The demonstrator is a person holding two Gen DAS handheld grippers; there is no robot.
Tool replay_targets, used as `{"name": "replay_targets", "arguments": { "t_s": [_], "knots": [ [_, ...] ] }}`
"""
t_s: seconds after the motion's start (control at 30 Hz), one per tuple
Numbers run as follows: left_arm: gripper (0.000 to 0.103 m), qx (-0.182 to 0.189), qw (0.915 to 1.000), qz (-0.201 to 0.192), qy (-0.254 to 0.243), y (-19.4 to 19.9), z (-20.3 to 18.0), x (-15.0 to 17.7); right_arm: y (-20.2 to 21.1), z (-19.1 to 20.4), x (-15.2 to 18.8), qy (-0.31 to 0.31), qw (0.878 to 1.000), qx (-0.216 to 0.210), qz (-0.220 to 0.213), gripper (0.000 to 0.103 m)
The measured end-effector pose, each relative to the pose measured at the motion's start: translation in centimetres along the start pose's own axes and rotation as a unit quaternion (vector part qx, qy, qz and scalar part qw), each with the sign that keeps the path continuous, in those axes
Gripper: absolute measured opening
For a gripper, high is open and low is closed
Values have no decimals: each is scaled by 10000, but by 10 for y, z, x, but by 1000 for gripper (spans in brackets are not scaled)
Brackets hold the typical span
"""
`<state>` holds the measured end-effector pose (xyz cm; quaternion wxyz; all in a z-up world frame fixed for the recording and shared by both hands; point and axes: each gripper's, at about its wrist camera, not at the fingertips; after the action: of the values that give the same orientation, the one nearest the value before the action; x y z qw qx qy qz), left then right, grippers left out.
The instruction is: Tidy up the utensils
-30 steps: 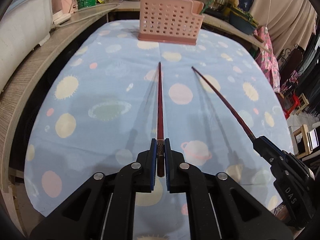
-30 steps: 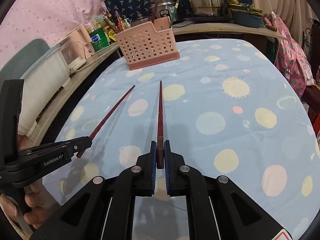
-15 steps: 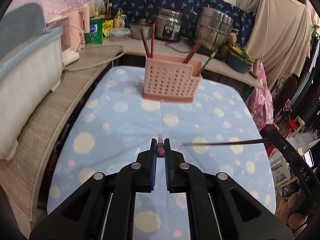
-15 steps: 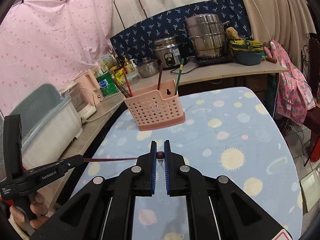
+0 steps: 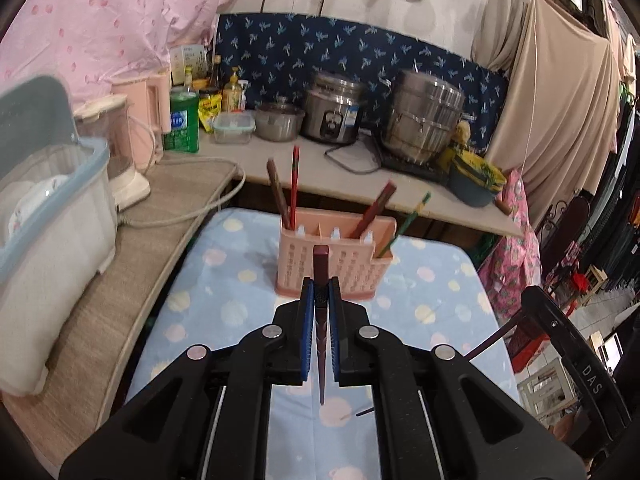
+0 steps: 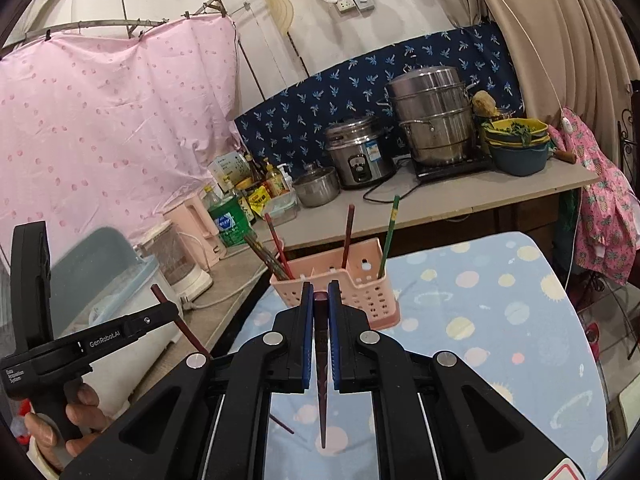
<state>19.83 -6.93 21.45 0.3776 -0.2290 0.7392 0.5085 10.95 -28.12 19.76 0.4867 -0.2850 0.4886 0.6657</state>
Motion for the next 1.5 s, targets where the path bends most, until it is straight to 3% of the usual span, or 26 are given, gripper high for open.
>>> {"name": "replay_targets", "arguments": {
  "t_s": [0.3, 0.53, 0.7, 0.93, 1.23, 1.3, 1.37, 1.5],
  "knots": [
    [7, -46, 9953, -969, 47, -5, -12, -98, -40, 8, -88, -147, 9970, -103, -747, 7],
    [7, -247, 9925, -1201, 26, -38, -17, -137, -85, 7, -134, -184, 9945, -29, -1033, 7],
    [7, -299, 9948, -970, 66, -74, -11, -137, -124, 1, -135, -125, 9959, 84, -897, 7],
    [7, -276, 9978, -573, 161, -115, 0, -119, -167, -14, -107, -148, 9989, 157, -422, 7],
    [8, -205, 9990, -259, 313, -137, 10, -103, -194, -20, -82, -150, 9998, 149, 26, 9],
    [16, -249, 9989, -261, 295, -137, 10, -100, -192, -21, -80, -145, 9997, 179, 2, 12],
    [42, -269, 9987, -309, 314, -134, 12, -98, -189, -21, -81, -150, 9997, 193, -1, 14],
    [46, -346, 9984, -372, 243, -126, 11, -93, -183, -20, -79, -137, 9997, 195, -21, 16]
  ]
}}
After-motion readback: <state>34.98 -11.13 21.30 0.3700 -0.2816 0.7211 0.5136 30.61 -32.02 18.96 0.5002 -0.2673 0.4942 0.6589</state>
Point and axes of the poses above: each gripper's, at about its wrist camera, not at the fingertips, and y roughly against the way its jaws point, z to its left, x to its underside
